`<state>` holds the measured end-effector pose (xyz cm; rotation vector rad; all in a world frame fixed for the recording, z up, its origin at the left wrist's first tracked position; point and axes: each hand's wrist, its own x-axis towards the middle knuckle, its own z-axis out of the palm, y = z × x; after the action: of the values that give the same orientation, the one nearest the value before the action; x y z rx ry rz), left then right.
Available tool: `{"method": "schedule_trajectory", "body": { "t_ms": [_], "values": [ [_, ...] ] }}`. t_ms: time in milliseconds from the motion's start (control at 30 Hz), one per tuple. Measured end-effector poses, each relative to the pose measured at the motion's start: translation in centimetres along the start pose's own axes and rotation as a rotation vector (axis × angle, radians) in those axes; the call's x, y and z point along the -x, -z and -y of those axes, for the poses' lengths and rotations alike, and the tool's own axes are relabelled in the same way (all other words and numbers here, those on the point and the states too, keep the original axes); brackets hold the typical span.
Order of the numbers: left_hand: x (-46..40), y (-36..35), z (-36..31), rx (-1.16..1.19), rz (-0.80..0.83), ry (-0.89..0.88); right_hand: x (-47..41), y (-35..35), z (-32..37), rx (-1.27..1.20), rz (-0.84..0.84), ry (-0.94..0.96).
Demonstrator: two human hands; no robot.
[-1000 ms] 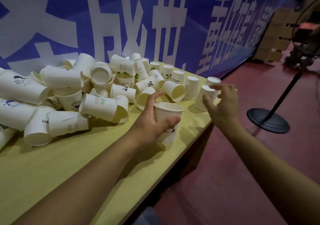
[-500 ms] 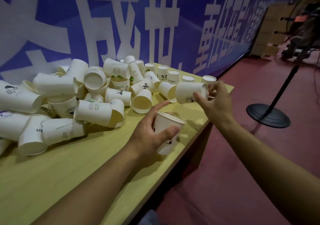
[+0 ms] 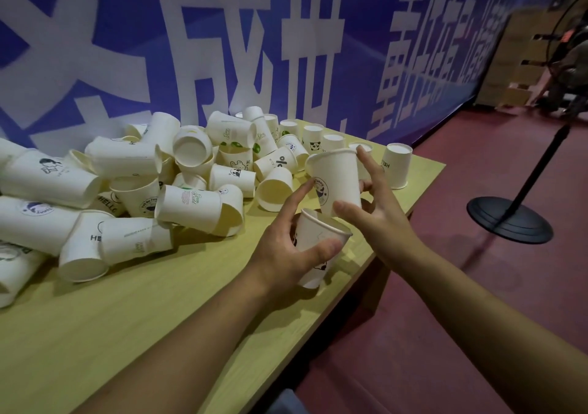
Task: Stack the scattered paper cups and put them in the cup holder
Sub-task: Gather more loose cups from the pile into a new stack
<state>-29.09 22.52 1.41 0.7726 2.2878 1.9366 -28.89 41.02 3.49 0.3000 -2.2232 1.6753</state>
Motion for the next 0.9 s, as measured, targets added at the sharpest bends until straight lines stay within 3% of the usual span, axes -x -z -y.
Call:
{"method": "schedule_trajectory", "body": {
  "t_ms": [167, 400, 633, 767, 900],
  "values": [
    [-0.1, 0.3, 0.2, 0.002, -0.025, -0.009, -0.5, -0.3, 0.5, -0.053, 0.053, -0.013],
    [-0.5, 1.0, 1.0, -0.012, -0.137, -0.025, -0.1, -1.9, -1.3, -0.224, -0.061, -0.011],
    [-0.9, 1.6, 2.0, -0.041, -0.246, -0.037, 1.2, -3.3, -1.9, -0.272, 0.002, -0.035],
    [-1.2, 1.8, 2.6, -0.024, -0.38, -0.009, -0.3, -3.0, -2.3, -0.148, 0.084, -0.058],
    [-1.6, 2.0, 2.6, 0.078, -0.478, 0.03, -6.1, -2.2, -2.9, 0.401, -0.092, 0.046]
  ]
}}
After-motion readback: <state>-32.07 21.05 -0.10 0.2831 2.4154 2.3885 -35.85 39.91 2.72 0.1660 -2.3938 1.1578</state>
